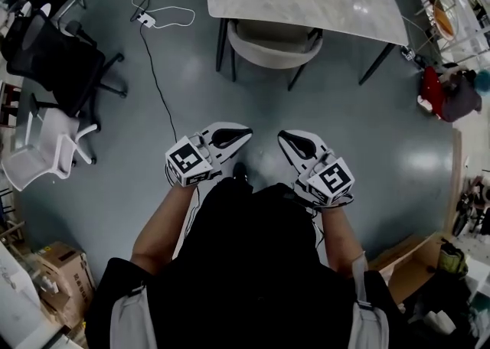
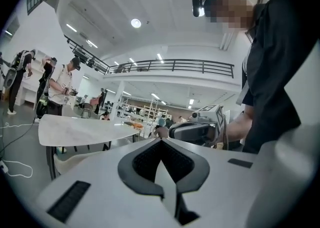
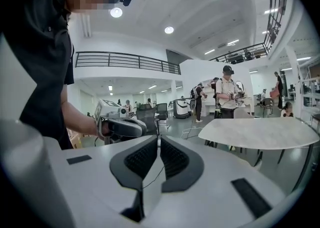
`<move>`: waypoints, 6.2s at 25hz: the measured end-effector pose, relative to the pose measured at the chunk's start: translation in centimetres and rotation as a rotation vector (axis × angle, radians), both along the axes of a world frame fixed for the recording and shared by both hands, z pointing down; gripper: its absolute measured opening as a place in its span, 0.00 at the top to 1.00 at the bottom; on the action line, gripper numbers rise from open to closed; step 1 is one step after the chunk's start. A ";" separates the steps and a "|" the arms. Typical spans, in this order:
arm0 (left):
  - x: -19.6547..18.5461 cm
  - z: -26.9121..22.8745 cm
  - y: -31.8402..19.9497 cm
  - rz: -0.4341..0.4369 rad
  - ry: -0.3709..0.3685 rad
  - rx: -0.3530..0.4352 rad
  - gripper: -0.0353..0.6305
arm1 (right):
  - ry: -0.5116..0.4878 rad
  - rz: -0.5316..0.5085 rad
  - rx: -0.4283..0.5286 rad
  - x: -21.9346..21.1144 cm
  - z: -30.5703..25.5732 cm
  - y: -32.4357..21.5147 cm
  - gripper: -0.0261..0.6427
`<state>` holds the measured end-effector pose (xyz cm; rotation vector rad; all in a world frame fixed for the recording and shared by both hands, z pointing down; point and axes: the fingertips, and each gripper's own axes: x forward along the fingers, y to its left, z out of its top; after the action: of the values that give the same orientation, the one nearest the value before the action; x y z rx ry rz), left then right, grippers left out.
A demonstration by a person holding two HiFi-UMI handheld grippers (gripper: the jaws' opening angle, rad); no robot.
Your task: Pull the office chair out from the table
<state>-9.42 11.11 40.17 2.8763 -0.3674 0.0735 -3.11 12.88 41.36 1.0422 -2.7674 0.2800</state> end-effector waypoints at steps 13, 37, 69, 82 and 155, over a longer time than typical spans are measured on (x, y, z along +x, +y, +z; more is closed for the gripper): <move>1.6 1.2 -8.9 0.013 -0.015 -0.001 0.93 | 0.019 -0.010 0.014 1.4 0.4 -7.9 0.93; 12.3 4.8 -29.1 -0.044 -0.258 0.031 0.93 | 0.144 -0.221 -0.077 10.4 4.8 -27.7 0.93; 10.2 24.7 -34.0 0.565 -0.856 0.169 0.64 | 0.665 -0.431 -0.356 7.0 23.4 -33.9 0.64; 11.1 26.9 -33.9 0.599 -0.966 0.227 0.64 | 0.726 -0.451 -0.349 7.5 25.7 -33.9 0.65; 14.6 28.3 -28.1 0.535 -1.106 0.168 0.81 | 0.782 -0.600 -0.356 10.3 26.7 -29.0 0.83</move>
<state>5.21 -17.00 68.50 2.6929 0.2601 1.7892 7.14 -16.08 68.08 0.1381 -2.0640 0.2032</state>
